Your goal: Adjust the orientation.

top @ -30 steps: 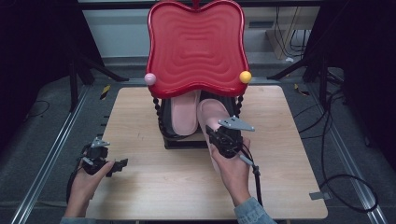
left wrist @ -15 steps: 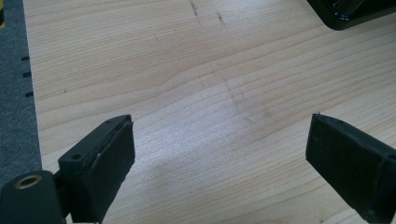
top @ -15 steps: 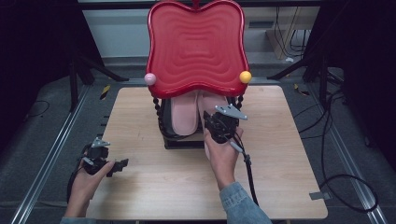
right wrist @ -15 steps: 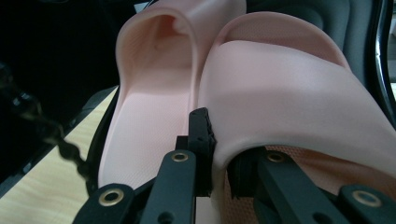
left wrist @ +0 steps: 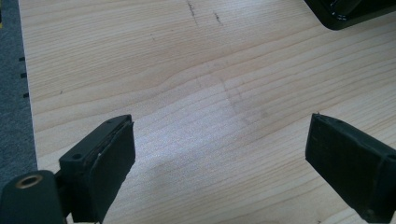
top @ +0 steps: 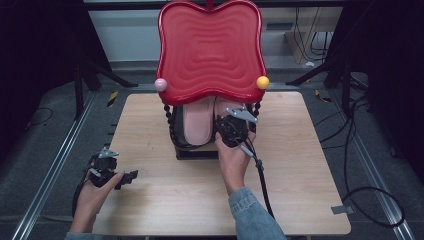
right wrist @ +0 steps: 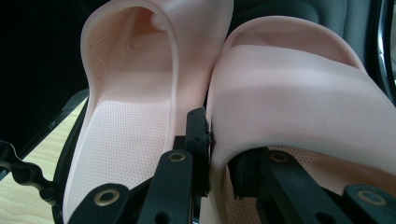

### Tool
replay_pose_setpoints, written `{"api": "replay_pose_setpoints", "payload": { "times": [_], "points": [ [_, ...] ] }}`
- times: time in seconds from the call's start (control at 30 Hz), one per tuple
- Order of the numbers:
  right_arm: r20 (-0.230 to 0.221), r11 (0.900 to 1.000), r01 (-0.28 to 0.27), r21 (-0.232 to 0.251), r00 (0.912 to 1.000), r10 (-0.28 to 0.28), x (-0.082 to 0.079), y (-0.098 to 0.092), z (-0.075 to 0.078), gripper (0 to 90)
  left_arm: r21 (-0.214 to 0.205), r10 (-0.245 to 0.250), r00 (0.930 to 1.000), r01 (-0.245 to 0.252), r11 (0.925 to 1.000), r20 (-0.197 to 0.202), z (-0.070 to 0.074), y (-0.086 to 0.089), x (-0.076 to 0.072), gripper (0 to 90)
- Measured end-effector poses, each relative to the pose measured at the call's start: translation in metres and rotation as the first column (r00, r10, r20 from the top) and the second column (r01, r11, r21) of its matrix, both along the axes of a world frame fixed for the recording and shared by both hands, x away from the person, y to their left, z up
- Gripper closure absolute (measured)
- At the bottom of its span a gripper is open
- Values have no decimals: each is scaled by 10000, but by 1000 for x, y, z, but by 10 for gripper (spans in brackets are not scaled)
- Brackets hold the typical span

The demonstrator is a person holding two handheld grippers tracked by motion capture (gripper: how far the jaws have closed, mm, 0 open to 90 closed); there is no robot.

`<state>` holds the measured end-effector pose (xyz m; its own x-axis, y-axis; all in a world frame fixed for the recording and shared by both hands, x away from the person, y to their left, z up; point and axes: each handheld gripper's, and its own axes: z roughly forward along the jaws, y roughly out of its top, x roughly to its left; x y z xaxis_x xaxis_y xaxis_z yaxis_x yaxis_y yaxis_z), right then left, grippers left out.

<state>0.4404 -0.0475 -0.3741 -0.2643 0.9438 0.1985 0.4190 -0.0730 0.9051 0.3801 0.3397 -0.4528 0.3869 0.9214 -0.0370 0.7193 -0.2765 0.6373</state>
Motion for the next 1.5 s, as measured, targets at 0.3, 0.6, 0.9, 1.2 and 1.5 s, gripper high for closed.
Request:
{"api": "replay_pose_setpoints", "payload": {
  "times": [0.3, 0.6, 0.9, 1.2, 1.5],
  "points": [
    [-300, 9995, -278, 140, 9992, 282, 1, 1, 0, 679, -3, -23, 10000, 23, 10000, -28, 1, 0, 0, 81],
    [-313, 9992, -365, -175, 9989, 360, -3, 2, 0, 515, 14, -34, 10000, 34, 10000, -39, 1, 1, 0, 81],
    [-380, 9969, -542, -571, 9979, 521, -10, -1, -2, 432, 24, 19, 10000, -19, 10000, -19, 1, 3, 0, 82],
    [-425, 9905, -730, -1165, 9968, 685, -20, -4, -7, 323, 40, 88, 10000, -88, 10000, 14, 2, 4, 0, 82],
    [-581, 9794, -1590, -1241, 9865, 1528, -44, -12, -4, 279, 95, 45, 10000, -45, 9999, 3, 2, 3, -1, 82]
  ]
}}
